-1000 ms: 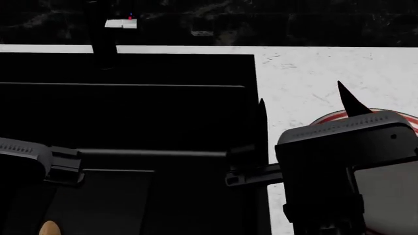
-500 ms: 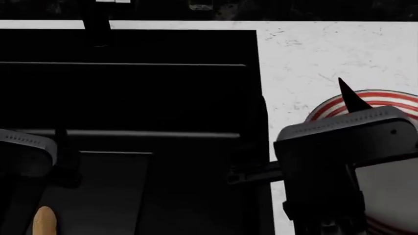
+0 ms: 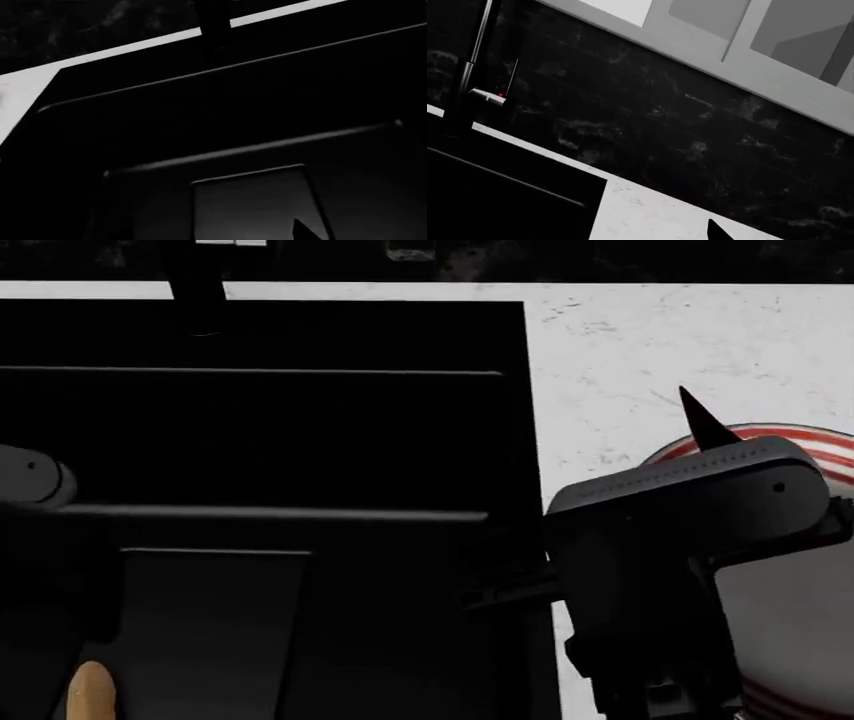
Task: Pick the sweet potato from the sink and place it on the plate located on the counter
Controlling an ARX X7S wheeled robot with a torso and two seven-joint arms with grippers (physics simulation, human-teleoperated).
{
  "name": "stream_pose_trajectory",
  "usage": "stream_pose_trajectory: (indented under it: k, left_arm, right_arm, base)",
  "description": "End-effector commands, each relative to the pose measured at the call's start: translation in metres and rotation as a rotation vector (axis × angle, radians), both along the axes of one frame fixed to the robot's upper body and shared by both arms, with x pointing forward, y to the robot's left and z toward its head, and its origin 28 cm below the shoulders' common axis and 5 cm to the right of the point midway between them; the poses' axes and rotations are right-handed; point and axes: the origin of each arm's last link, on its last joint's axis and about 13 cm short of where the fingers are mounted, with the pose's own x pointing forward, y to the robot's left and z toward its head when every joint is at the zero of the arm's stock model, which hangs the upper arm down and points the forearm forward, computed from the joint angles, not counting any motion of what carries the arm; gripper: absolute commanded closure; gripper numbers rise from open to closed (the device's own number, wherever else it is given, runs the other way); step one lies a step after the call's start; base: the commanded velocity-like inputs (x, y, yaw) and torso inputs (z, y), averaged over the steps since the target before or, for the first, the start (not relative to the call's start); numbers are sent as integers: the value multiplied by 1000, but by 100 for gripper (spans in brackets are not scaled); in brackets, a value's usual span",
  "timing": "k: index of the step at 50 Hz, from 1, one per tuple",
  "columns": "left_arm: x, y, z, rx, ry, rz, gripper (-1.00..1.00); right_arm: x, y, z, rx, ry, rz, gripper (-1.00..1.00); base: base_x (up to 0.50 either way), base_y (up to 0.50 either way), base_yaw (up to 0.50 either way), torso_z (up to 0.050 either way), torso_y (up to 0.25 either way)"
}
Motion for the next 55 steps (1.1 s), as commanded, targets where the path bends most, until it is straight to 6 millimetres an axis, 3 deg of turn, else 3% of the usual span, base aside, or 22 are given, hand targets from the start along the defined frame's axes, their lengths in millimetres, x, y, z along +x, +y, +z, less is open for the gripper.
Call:
stream_pose_trajectory:
  k: [1, 36, 55]
  left_arm:
    - [8, 4, 4, -108, 214, 5, -100]
    - [45, 9, -51, -107, 416, 108, -100]
    - [79, 19, -91, -155, 514, 139, -100]
  right_arm:
    - [-2, 1, 5, -19, -4, 0, -100]
    - [-1, 0, 6, -27, -8, -2, -100]
    - [5, 2, 0, -30, 7, 4, -100]
  base:
    - [0, 0, 0, 0, 0]
    - [0, 0, 0, 0, 0]
    - [0, 0, 0, 0, 0]
